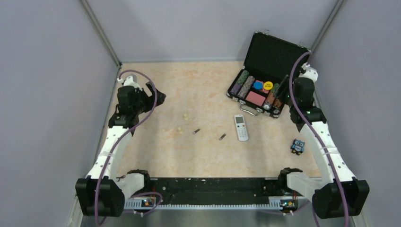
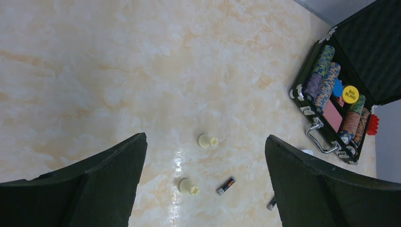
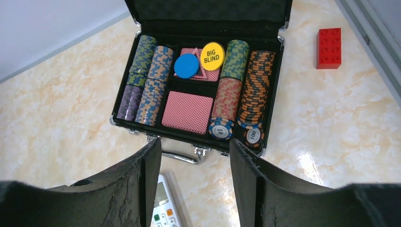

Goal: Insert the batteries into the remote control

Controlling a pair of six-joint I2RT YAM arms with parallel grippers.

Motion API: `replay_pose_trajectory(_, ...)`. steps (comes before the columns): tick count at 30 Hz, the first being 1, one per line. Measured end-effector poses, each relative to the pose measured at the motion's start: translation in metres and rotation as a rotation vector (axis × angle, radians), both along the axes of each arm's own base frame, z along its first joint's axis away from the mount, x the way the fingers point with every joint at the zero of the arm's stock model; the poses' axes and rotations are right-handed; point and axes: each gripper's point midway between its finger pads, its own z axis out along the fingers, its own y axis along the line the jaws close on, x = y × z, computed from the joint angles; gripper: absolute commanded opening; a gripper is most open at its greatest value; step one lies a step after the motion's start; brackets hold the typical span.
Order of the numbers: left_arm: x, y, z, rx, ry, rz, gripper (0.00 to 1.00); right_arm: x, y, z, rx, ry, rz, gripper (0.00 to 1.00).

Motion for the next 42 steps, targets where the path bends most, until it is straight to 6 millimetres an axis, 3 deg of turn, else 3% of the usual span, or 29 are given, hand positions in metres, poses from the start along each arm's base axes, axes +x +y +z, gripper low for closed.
replay_pose_trajectory(5,0.005,-0.001,0.005,-0.012,-0.032,-0.001,0.99,-0.001,-0.003,-0.012,0.011,0.019,-0.03,0.55)
replay_pose_trajectory(11,0.0,-0.032,0.003,-0.067,-0.048,-0.162,0.95,-0.002,0.002,-0.027,0.046,0.072,-0.026,0.49)
replay_pose_trajectory(17,-0.024,-0.097,-0.032,-0.017,0.062,-0.356,0.89,-0.015,0.018,-0.057,0.11,0.159,0.0,0.48)
replay_pose_trajectory(20,-0.039,-0.112,-0.055,0.057,0.123,-0.38,0.85,-0.031,0.031,-0.08,0.129,0.223,0.021,0.47)
replay_pose_trajectory(24,-0.056,-0.104,-0.095,0.144,0.236,-0.338,0.78,-0.048,0.039,-0.096,0.152,0.277,0.032,0.47)
replay_pose_trajectory(28,-0.07,-0.091,-0.128,0.204,0.331,-0.286,0.74,-0.057,0.044,-0.098,0.17,0.286,0.032,0.46)
replay_pose_trajectory(37,-0.077,-0.08,-0.159,0.24,0.411,-0.213,0.55,-0.076,0.053,-0.121,0.201,0.355,0.042,0.46)
replay_pose_trajectory(42,-0.074,-0.08,-0.168,0.232,0.415,-0.192,0.54,-0.086,0.059,-0.135,0.215,0.403,0.067,0.46)
